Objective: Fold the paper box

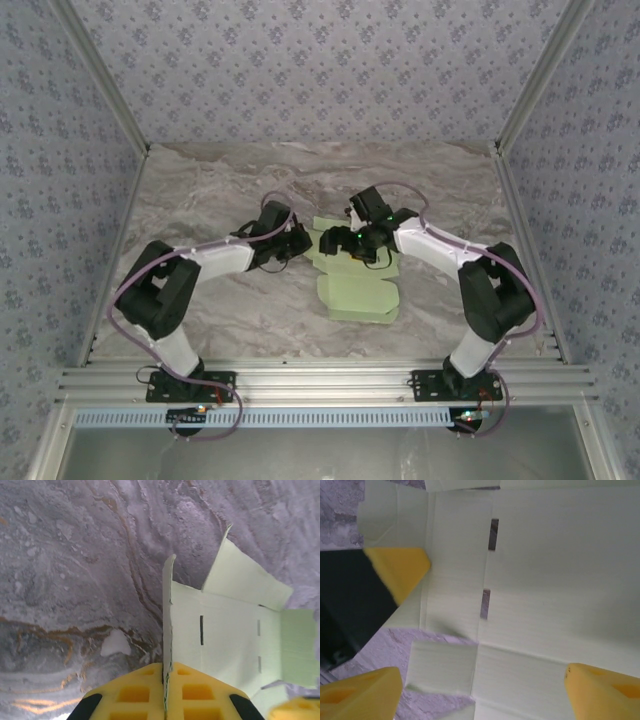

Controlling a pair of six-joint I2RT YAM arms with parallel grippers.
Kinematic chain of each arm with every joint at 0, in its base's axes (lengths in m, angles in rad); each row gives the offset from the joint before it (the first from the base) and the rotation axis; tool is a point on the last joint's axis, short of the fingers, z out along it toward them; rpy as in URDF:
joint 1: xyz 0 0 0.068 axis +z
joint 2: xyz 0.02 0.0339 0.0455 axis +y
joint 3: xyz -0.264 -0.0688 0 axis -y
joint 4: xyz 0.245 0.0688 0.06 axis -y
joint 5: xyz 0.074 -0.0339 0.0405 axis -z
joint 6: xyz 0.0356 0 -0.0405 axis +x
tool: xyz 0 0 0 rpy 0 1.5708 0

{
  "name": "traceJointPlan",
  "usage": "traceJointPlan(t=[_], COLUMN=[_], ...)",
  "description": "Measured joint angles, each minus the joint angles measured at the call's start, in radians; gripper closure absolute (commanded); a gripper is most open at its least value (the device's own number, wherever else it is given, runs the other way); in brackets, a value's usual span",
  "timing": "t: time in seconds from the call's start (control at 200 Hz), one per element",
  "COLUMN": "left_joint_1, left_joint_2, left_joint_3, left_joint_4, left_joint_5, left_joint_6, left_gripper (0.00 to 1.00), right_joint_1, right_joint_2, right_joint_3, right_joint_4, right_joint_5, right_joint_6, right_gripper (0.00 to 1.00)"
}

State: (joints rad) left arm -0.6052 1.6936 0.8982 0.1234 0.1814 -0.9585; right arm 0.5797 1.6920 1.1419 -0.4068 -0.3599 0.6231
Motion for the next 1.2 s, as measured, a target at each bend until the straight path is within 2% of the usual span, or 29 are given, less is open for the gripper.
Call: traceJointPlan(t=[0.24,0.38,0.67,0.82,0.879,1.199], left_joint_1=[-0.007,-0.011,-0.02,-0.02,-0.023,-0.031], left_joint_2=[-0.104,-0.122,-0.132,-0.153,-0.156,-0.175], left_joint_3=[-0.103,-0.136,-0.137,-0.137,-0.137,-0.139], left_joint_4=[0.063,0.076,0.085,0.078,0.073,0.062], left_joint_5=[-0.031,-0.041,-0.048,-0.06,-0.071,-0.103], left_joint_6=[-0.138,-0.176,-0.203,-0.199,-0.19,-0.065], left_gripper=[1.0,1.0,1.0,1.0,1.0,1.0], right_joint_1=[0.109,0.151,0.158,0.166,0.164,0.052], right_joint_2=[0.031,0.031,0.03,0.03,0.026,-0.035], right_joint_3=[0.002,0.002,0.002,-0.008,-0.018,-0.108], right_joint_4=[0.037,0.062,0.075,0.08,0.085,0.11], right_joint_5=[0.085,0.102,0.13,0.153,0.146,0.093], right_joint_6=[-0.142,-0.169,-0.176,-0.189,-0.179,-0.122], right_gripper=[0.17,0.17,0.18,0.3,0.32,0.35])
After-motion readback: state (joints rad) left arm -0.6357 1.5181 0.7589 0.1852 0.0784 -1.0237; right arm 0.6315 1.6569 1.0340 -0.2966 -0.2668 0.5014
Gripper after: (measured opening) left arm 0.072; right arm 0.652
